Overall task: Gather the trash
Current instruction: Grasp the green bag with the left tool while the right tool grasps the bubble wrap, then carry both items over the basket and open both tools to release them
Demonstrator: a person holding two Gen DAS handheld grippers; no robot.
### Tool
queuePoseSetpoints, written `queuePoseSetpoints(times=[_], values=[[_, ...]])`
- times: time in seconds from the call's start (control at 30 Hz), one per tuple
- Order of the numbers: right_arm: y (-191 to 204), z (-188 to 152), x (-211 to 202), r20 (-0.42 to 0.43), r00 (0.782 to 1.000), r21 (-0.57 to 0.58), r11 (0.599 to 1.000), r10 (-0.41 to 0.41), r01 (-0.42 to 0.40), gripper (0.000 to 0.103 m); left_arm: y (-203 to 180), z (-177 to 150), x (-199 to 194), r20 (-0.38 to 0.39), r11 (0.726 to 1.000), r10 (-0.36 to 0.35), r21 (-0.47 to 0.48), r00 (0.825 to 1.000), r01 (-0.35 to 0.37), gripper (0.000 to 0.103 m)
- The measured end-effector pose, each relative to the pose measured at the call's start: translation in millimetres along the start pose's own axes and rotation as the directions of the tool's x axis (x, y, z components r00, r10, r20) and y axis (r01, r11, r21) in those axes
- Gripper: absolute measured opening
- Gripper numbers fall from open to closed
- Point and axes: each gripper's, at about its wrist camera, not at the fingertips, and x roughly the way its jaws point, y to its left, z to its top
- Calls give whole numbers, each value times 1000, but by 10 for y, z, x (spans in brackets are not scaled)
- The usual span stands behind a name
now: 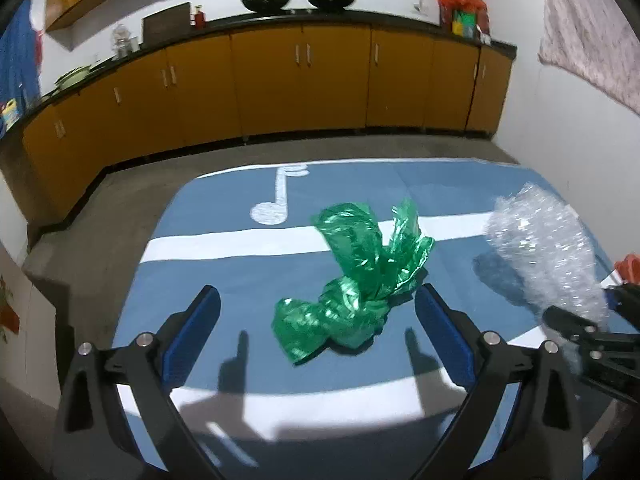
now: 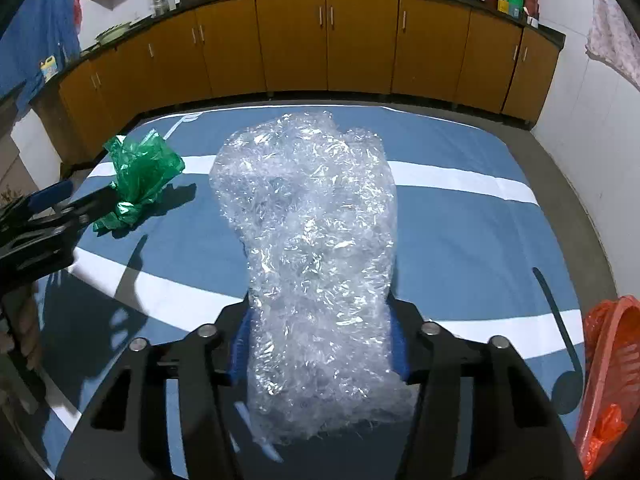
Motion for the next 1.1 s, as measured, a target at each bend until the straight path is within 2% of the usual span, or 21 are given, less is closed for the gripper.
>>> queuePoseSetpoints(times=[0.17, 0.23, 0.3, 0.37, 0.43, 0.5, 0.53, 0.9, 1.1], values=[[-116, -69, -75, 11, 1000, 25, 1000, -9, 8, 47, -82, 95, 255, -68, 999, -18, 29, 998, 20, 95], [-159, -108, -102, 12, 1000, 36, 999, -9, 8, 47, -113, 135, 331, -94, 999, -19, 46, 995, 24, 89], [-184, -123, -119, 12, 1000, 44, 999, -7, 6, 47, -140, 142, 405, -125, 998, -24, 60, 992, 31, 73], [-200, -144, -138, 13, 1000, 48, 999, -9, 8, 46, -151, 126, 455, -151, 997, -42, 61, 988, 52, 63], [-215, -170, -161, 14, 1000, 53, 999, -12, 11, 46, -157, 114, 448, -147, 996, -56, 61, 988, 65, 57], [-242, -208, -202, 16, 1000, 61, 998, -15, 14, 44, -194, 102, 428, -145, 994, -72, 71, 987, 83, 40], [-258, -217, -216, 17, 1000, 64, 998, -16, 15, 44, -213, 95, 418, -145, 994, -72, 77, 987, 83, 37], [-498, -452, -725, 75, 996, 119, 992, -50, 41, 41, -448, -7, -19, -86, 988, -100, 107, 991, 109, 33], [-575, -558, -1183, 152, 984, 123, 989, -96, 78, 41, -682, -117, -443, -44, 979, -167, 112, 985, 170, 33]])
